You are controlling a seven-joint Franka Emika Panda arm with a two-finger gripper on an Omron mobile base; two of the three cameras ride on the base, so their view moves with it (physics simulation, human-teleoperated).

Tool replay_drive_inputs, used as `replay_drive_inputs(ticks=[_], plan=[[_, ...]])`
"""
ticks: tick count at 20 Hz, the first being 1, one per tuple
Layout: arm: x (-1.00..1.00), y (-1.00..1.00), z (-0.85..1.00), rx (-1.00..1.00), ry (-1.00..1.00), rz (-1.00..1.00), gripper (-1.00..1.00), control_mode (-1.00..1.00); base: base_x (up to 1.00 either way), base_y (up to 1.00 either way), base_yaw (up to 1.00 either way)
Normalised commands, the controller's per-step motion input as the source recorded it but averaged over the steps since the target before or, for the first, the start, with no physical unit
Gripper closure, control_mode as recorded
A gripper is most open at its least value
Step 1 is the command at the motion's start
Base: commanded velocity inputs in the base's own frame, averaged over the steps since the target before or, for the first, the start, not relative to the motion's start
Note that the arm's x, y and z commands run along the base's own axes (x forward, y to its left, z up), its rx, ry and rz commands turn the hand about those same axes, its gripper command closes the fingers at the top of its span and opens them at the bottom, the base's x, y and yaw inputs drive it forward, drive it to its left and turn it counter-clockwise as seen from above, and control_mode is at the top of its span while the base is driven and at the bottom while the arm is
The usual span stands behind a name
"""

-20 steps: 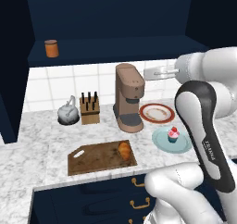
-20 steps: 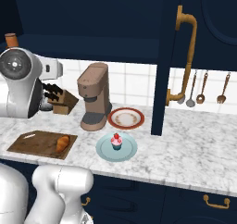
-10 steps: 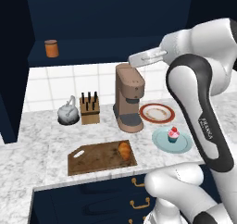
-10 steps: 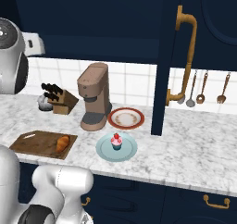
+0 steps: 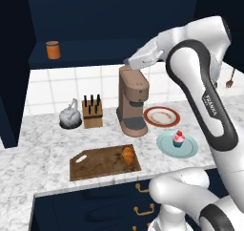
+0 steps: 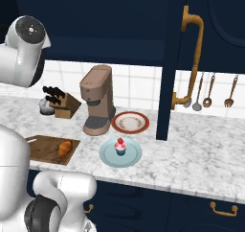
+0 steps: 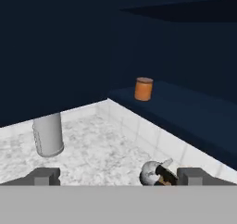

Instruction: From the different types of pastries on the counter, select a croissant and place it on the cutting board. Then retrieve a jar of jam from the cabinet and place it alongside the croissant on the cutting board.

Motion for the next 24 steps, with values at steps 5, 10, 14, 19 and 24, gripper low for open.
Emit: replay_drive_inputs(ticks=[5, 10, 14, 19, 24], plan=[[0.65, 0.16, 0.16, 0.0, 0.0, 0.15, -1.0, -1.0, 0.0, 0.0, 0.0], [0.58, 0.29, 0.26, -0.01, 0.0, 0.03, -1.0, -1.0, 0.0, 0.0, 0.0], [0.52, 0.49, 0.13, -0.07, 0.06, 0.02, -1.0, -1.0, 0.0, 0.0, 0.0], [0.41, 0.44, -0.07, -0.06, 0.01, 0.02, -1.0, -1.0, 0.0, 0.0, 0.0], [0.33, 0.5, -0.1, -0.06, -0.02, 0.02, -1.0, -1.0, 0.0, 0.0, 0.0]])
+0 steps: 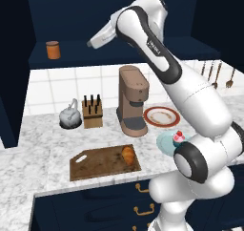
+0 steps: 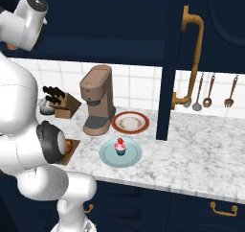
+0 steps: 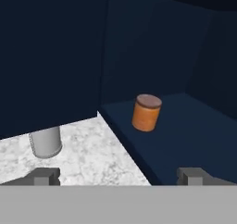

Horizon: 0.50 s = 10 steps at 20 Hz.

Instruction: From the different types of pastries on the counter, select a croissant and place it on the cutting board. Then retrieve a jar of jam from the cabinet and place it alongside the croissant on the cutting board.

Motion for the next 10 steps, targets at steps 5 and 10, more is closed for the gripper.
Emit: replay_drive_inputs(ticks=[5, 10], plan=[[0.34, 0.5, -0.12, -0.04, -0.01, 0.0, -1.0, -1.0, 0.0, 0.0, 0.0], [0.32, 0.28, -0.3, 0.0, -0.02, 0.0, -1.0, -1.0, 0.0, 0.0, 0.0]])
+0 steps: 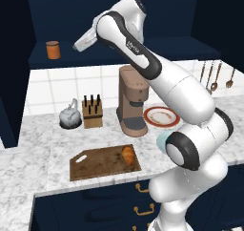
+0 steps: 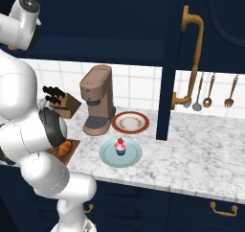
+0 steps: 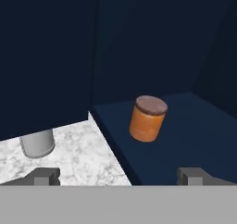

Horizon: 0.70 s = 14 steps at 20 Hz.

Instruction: From the different types of pastries on the counter, select a croissant and place it on the cutting board. Then retrieve a jar of jam from the cabinet and place it alongside the croissant on the cutting board.

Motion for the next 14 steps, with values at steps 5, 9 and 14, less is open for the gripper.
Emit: replay_drive_inputs(ticks=[5, 9, 14], plan=[[0.18, 0.3, -0.01, 0.0, 0.0, 0.0, -1.0, -1.0, 0.0, 0.0, 0.0], [0.3, 0.24, -0.15, 0.0, 0.0, 0.0, -1.0, -1.0, 0.0, 0.0, 0.0], [0.36, 0.17, -0.21, 0.0, 0.0, 0.0, -1.0, -1.0, 0.0, 0.0, 0.0]])
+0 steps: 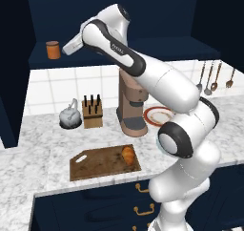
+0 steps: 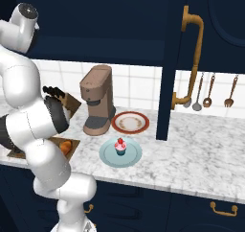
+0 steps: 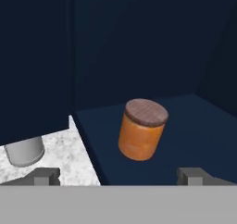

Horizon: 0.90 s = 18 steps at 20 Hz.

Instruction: From the different types of pastries on the counter, select a croissant and place it on the cutting board. Then retrieve a jar of jam from the cabinet and place it alongside the croissant on the cutting board.

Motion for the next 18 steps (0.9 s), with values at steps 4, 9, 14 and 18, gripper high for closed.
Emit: replay_drive_inputs(ticks=[4, 9, 14, 18], plan=[[0.36, 0.26, 0.0, 0.0, 0.0, 0.0, -1.0, -1.0, 0.0, 0.0, 0.0], [0.4, 0.24, -0.1, 0.0, 0.0, 0.0, -1.0, -1.0, 0.0, 0.0, 0.0], [0.36, 0.32, 0.0, 0.0, 0.0, 0.0, -1.0, -1.0, 0.0, 0.0, 0.0], [0.4, 0.31, -0.1, 0.0, 0.01, 0.0, -1.0, -1.0, 0.0, 0.0, 0.0]])
